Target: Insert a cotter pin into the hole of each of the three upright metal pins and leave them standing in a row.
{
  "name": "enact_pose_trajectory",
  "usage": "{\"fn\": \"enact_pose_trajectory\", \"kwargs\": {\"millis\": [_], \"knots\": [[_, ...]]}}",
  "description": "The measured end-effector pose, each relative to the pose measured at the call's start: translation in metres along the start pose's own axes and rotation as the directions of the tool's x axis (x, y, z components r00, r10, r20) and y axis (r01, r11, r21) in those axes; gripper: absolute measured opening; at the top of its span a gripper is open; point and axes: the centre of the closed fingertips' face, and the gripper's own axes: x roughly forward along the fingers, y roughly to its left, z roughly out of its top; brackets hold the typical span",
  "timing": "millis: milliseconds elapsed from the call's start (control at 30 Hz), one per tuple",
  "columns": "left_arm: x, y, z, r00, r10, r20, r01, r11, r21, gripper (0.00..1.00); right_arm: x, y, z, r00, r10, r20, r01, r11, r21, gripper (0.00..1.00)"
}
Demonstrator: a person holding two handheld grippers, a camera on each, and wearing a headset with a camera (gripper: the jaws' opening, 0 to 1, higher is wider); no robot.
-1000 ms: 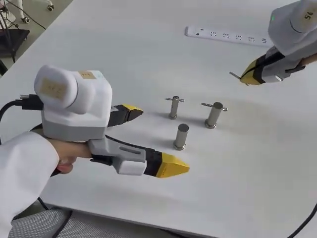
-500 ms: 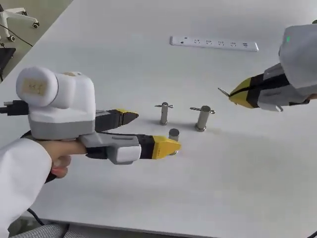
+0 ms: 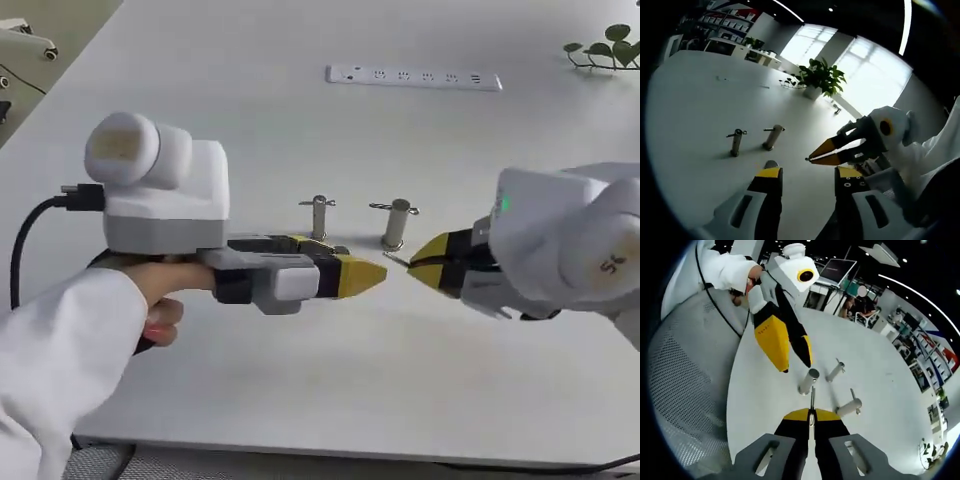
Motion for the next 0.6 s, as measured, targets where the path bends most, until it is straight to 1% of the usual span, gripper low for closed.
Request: {"fn": "enact_pose_trajectory", "kwargs": {"millis": [33, 67, 100, 167, 233, 267, 367, 400, 467, 600], "knots": [[0.002, 0.0, -0.002, 1.0, -0.002, -0.008, 0.002, 1.0, -0.005, 0.35, 0.0, 0.005, 0.001, 1.0, 0.002, 0.001, -0.002, 1.0, 0.001, 0.0], [0.005, -0.001, -0.007, 0.9995, -0.007, -0.029, 0.006, 0.999, -0.032, 0.33, 0.001, 0.009, 0.002, 1.0, -0.004, 0.005, 0.004, 1.0, -0.012, 0.0], [0.007, -0.001, -0.01, 0.9991, -0.014, -0.041, 0.012, 0.999, -0.046, 0.31, 0.001, 0.012, 0.002, 1.0, -0.002, 0.006, 0.002, 1.0, -0.015, 0.0], [0.011, -0.002, -0.012, 0.9988, -0.02, -0.046, 0.018, 0.999, -0.049, 0.3, 0.0, 0.018, 0.006, 0.9998, 0.0, 0.018, 0.001, 1.0, -0.022, 0.0], [0.013, -0.003, -0.015, 0.9979, -0.027, -0.059, 0.023, 0.998, -0.063, 0.29, -0.002, 0.024, 0.01, 0.9996, 0.0, 0.027, 0.0, 1.0, -0.023, 0.0], [0.014, -0.005, -0.018, 0.9968, -0.037, -0.071, 0.032, 0.997, -0.076, 0.28, -0.002, 0.026, 0.011, 0.9994, -0.006, 0.033, 0.007, 1.0, -0.028, 0.0], [0.015, -0.008, -0.021, 0.9954, -0.051, -0.081, 0.044, 0.995, -0.085, 0.2, -0.004, 0.026, 0.015, 0.9988, -0.024, 0.043, 0.025, 0.999, -0.024, 0.0], [0.015, -0.01, -0.022, 0.9944, -0.059, -0.088, 0.05, 0.994, -0.094, 0.18, -0.005, 0.024, 0.017, 0.9979, -0.043, 0.049, 0.044, 0.999, -0.022, 0.0], [0.015, -0.011, -0.024, 0.9933, -0.065, -0.095, 0.054, 0.992, -0.111, 0.15, -0.007, 0.025, 0.017, 0.9979, -0.046, 0.046, 0.047, 0.999, -0.025, 0.0], [0.014, -0.011, -0.024, 0.993, -0.067, -0.098, 0.055, 0.992, -0.115, 0.12, -0.009, 0.026, 0.018, 0.9976, -0.048, 0.05, 0.05, 0.998, -0.028, 0.0]]}}
